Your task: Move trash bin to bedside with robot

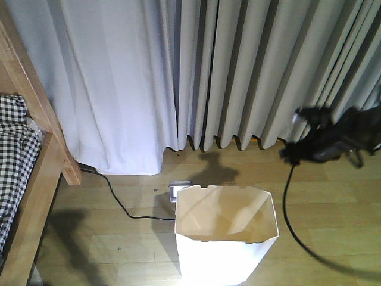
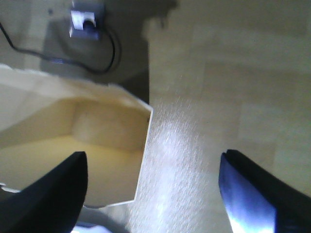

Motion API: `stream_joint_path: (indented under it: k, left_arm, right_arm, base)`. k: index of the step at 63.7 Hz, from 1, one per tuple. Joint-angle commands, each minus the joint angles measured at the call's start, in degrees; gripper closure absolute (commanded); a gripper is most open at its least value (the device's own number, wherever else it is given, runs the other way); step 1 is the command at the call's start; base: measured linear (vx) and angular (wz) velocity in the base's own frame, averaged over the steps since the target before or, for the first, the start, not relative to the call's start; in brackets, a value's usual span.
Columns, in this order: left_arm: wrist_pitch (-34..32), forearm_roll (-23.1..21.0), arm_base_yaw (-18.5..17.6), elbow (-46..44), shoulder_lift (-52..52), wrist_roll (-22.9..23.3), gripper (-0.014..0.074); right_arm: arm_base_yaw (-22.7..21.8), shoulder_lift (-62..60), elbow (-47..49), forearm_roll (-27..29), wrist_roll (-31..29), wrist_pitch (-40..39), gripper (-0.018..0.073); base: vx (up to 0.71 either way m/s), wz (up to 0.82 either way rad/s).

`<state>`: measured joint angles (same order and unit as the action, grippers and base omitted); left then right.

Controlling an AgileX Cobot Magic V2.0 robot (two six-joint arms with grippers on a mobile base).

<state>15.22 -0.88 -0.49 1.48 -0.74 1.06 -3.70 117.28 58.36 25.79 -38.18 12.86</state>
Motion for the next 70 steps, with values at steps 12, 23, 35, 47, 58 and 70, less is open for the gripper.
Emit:
stream_joint_path:
  k: [12, 23, 35, 47, 58, 70]
  left_arm:
    - [-3.97, -0.18, -0.17, 1.07, -0.81, 0.25, 0.0602]
    - [-3.97, -0.18, -0.17, 1.07, -0.81, 0.25, 0.0602]
    - [-3.97, -0.18, -0.17, 1.07, -0.81, 0.25, 0.0602]
    - [-3.97, -0.18, -0.17, 1.07, -0.81, 0.25, 0.0602]
    - [-3.97, -0.18, -0.17, 1.07, -0.81, 0.25, 0.0602]
    - [-3.97, -0.18, -0.17, 1.07, -0.81, 0.25, 0.0602]
  right_arm:
    - [-0.12, -31.63, -7.58, 0.71, -0.78, -0.90, 0.0013]
    - [-0.10, -49.65, -11.92, 4.64, -0.72, -2.11, 0.0013]
    - [-0.10, -68.60, -20.59, 5.61, -0.90, -4.73, 0.0013]
    - [-0.15, -87.60, -31.62, 6.25, -0.22, -2.74, 0.0013]
    - [-0.15, -100.59, -38.55, 13.10, -0.27, -2.78, 0.0013]
    - [-0.15, -107.06, -41.08, 22.09, -0.32, -3.18, 0.0013]
  base:
    - [0.00, 0.00]
    - [0.00, 0.00]
    - [0.00, 0.00]
    - [0.00, 0.00]
    - [0.00, 0.00]
    - [0.00, 0.00]
